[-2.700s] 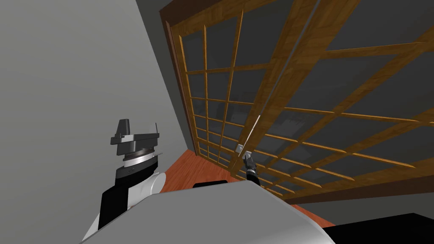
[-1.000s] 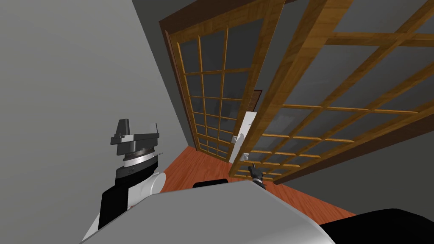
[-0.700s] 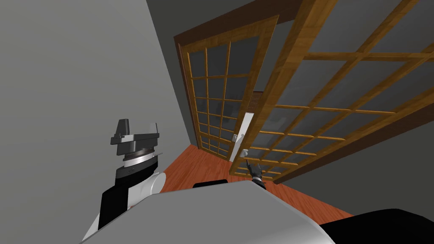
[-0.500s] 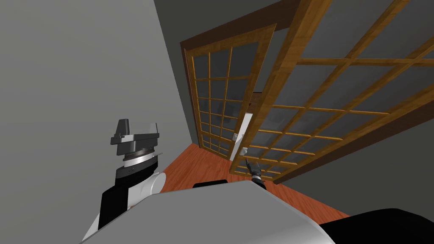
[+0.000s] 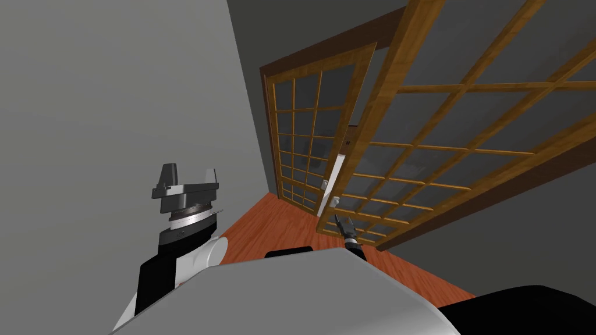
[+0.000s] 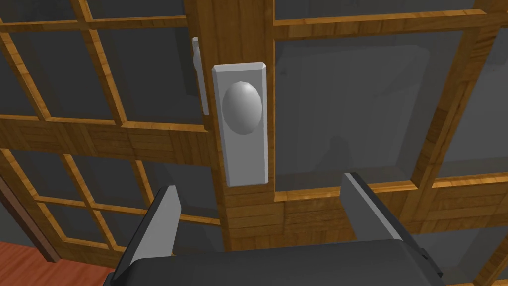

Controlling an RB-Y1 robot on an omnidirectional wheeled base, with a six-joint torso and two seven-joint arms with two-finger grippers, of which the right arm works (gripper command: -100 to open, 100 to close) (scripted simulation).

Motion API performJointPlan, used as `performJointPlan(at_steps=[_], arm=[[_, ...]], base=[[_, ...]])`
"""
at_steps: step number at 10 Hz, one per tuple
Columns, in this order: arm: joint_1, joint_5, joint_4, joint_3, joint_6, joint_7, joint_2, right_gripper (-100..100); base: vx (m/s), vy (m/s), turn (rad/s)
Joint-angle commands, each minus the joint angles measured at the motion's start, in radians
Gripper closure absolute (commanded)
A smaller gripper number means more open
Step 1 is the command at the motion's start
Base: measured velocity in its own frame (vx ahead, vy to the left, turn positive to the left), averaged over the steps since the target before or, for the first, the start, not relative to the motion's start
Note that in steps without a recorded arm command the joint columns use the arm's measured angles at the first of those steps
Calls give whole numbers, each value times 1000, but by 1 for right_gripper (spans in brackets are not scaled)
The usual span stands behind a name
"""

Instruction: Pull the door open

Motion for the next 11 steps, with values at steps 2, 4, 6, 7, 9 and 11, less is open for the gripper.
performJointPlan(at_steps=[2,4,6,7,9,11], arm=[[-8,-1,1,-3,4,3,3,-100],[-18,-4,5,-7,8,9,8,-100],[-32,-7,11,-14,15,18,14,-100],[-38,-8,14,-17,18,22,17,-100],[-38,-9,9,-19,21,24,18,-100],[-38,-9,9,-19,21,24,18,100]], base=[[-1,-1,16],[174,-56,31],[189,-91,37],[191,-95,35],[150,-67,21],[-27,18,10]])
